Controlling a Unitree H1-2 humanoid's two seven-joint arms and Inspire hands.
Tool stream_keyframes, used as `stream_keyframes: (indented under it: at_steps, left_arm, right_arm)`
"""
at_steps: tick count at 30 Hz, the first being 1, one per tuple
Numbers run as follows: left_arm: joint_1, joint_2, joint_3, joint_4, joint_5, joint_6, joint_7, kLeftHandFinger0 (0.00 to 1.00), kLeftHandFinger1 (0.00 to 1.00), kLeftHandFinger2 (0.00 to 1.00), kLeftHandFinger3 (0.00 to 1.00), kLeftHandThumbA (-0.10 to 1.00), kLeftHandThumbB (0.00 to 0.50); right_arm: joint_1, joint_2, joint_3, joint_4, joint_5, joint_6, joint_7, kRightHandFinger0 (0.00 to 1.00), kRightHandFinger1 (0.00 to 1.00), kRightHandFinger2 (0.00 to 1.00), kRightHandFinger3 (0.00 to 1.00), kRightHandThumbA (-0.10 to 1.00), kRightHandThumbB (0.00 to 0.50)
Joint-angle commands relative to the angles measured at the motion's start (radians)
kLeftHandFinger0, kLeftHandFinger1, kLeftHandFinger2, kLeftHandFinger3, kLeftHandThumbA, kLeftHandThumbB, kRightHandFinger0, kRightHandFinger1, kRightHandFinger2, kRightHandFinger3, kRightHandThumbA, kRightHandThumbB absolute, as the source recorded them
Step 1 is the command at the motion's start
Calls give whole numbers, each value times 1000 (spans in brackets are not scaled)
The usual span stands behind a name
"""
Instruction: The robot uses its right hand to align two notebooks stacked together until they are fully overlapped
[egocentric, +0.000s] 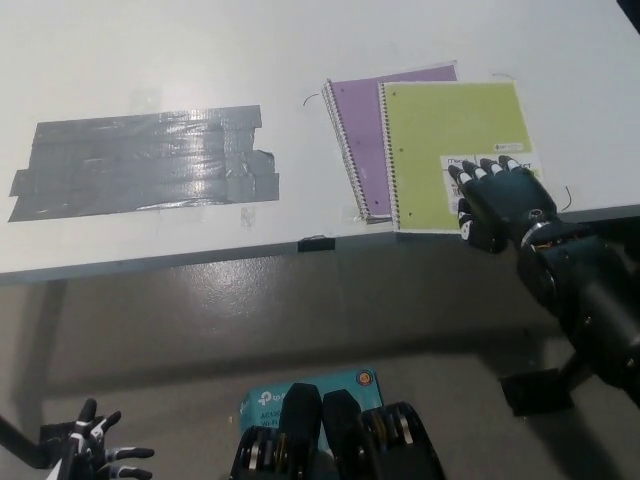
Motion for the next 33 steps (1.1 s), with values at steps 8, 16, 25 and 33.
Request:
stream_keyframes:
  at_steps: [8,16,25,33]
  left_arm:
    - [-3,29,4,-13,13,-15,-12,370,457,552,1000,1000,500]
    - [-15,29,-2,-7,11,-23,-20,441,480,566,1000,1000,500]
    - [-19,26,4,-10,3,-12,-17,349,440,559,1000,1000,500]
    - [-19,29,2,-14,4,-17,-21,374,452,551,1000,1000,500]
  right_arm:
    - [-48,-55,78,102,-9,-97,48,1000,1000,1000,1000,1000,500]
    - [-100,-14,62,99,15,-103,37,1000,1000,1000,1000,1000,500]
    - [-140,41,80,99,4,-104,37,1000,1000,1000,1000,1000,500]
    - [-167,71,101,135,-5,-108,28,1000,1000,1000,1000,1000,500]
